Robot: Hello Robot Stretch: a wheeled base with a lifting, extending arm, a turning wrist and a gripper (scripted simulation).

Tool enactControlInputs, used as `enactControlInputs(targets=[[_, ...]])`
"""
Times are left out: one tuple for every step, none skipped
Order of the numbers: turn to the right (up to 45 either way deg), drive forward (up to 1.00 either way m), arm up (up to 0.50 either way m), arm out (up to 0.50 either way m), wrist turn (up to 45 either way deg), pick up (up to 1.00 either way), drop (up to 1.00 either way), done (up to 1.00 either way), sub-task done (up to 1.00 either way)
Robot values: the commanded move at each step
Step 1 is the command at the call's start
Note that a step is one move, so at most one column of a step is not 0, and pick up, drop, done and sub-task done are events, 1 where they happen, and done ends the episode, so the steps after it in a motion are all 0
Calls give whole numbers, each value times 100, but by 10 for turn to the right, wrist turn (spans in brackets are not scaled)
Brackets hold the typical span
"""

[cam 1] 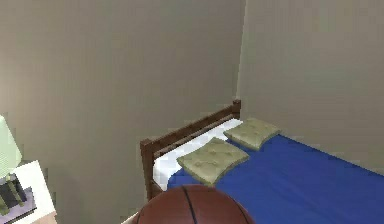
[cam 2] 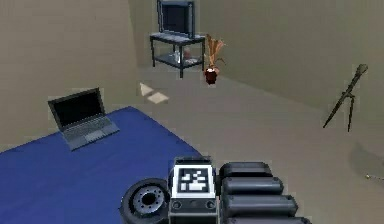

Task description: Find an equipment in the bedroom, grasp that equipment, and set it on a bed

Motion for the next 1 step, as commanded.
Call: enactControlInputs(targets=[[-30, 0, 0, 0, 0, 0, 0, 0, 0]])
